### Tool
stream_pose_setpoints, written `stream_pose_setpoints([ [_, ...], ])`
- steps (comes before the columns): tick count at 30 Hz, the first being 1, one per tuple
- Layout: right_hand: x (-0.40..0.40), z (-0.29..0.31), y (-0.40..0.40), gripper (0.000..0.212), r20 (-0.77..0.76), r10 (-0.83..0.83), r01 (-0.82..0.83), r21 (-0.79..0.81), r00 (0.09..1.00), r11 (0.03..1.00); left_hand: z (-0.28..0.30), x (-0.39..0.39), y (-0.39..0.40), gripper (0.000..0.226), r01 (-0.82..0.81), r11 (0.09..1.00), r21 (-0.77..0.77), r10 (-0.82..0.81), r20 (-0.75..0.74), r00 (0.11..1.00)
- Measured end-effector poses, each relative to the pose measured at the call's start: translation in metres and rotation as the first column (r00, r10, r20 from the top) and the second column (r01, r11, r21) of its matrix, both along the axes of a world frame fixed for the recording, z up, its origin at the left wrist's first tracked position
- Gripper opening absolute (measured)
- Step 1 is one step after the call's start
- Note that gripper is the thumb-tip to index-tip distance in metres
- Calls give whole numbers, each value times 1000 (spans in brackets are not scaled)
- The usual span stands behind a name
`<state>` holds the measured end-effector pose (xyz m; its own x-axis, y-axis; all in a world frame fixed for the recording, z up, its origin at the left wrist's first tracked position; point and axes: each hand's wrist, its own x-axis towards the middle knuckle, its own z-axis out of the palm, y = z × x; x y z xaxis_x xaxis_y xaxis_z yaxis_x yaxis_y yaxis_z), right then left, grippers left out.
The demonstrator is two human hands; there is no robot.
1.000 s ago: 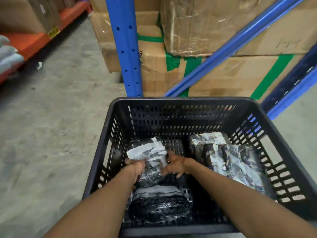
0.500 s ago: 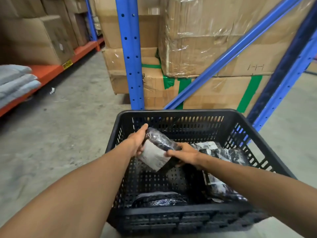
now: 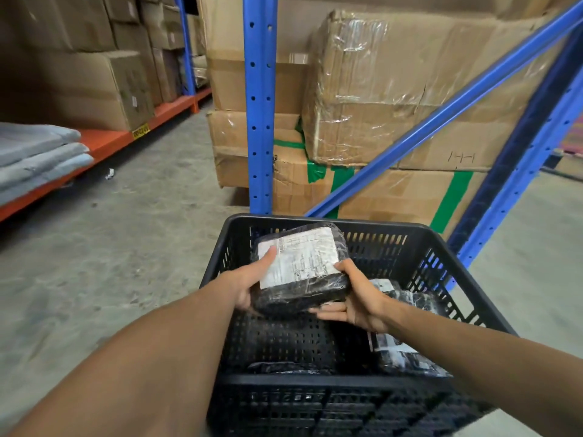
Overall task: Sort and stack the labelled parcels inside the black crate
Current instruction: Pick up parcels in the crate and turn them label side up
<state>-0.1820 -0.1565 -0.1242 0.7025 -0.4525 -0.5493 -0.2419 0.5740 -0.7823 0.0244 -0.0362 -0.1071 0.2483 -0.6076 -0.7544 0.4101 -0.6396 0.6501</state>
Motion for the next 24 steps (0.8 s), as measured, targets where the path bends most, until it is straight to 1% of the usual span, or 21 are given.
stream_pose_setpoints([
  [1,-2,4,-1,89,-10,35,-36,-27,999,999,0,2,-1,109,-33,999,-31,35,66,997],
  [2,-2,7,-7,90,-23,29,-31,-100,999,994,3,3,-1,117,-44,997,-61,53,139,989],
  [3,-1,11,-13,91,-25,-25,20,-197,999,980,6,3,0,123,-21,996,-85,39,226,973],
  [4,1,16,-20,92,-12,-96,89,-278,995,957,9,5,1,125,36,995,-98,-4,315,949],
  [5,2,23,-26,89,-7,-129,119,-336,992,934,12,5,1,124,104,990,-99,-58,391,919],
  [6,3,27,-31,84,-39,-98,75,-389,994,918,15,5,0,123,158,983,-90,-102,444,890],
  [7,4,30,-32,79,-126,-7,-49,-433,992,900,18,5,-1,121,191,979,-77,-131,482,866],
  [8,3,31,-31,74,-244,95,-199,-449,965,871,20,5,-2,117,211,975,-62,-149,518,842],
  [9,2,29,-28,69,-333,159,-303,-446,930,842,20,4,-3,110,221,974,-46,-160,551,819],
  [10,2,25,-25,66,-376,183,-351,-448,908,822,20,4,-4,101,225,974,-29,-167,583,796],
  [11,2,22,-22,64,-378,181,-351,-452,908,820,19,4,-5,92,224,974,-15,-169,608,775],
  [13,7,15,-17,62,-321,135,-278,-458,937,844,18,4,-4,81,198,980,-27,-136,638,758],
  [15,14,10,-12,65,-303,40,-178,-444,952,878,12,9,-10,76,134,990,-38,-77,649,757],
  [16,18,6,-9,67,-326,-19,-126,-416,945,901,8,10,-15,72,96,995,-11,-68,619,783],
  [17,20,0,-6,71,-344,-61,-79,-377,937,923,2,10,-19,69,62,996,56,-83,541,837],
  [18,23,-7,-3,75,-359,-83,-49,-344,930,938,-2,8,-21,68,59,987,148,-117,426,897],
  [19,26,-14,-2,79,-370,-92,-33,-317,924,948,-9,4,-21,66,88,971,223,-154,300,942],
  [20,28,-21,0,80,-380,-92,-24,-290,920,957,-15,1,-21,63,115,955,274,-171,190,967],
  [21,30,-26,1,78,-378,-84,-15,-253,922,967,-23,-2,-22,59,124,945,301,-172,138,975],
  [22,33,-31,3,74,-370,-62,-15,-202,927,979,-32,-4,-23,55,121,943,309,-172,144,975],
  [24,39,-42,7,66,-366,38,-73,-82,930,994,-50,-5,-28,48,80,949,306,-165,265,950],
])
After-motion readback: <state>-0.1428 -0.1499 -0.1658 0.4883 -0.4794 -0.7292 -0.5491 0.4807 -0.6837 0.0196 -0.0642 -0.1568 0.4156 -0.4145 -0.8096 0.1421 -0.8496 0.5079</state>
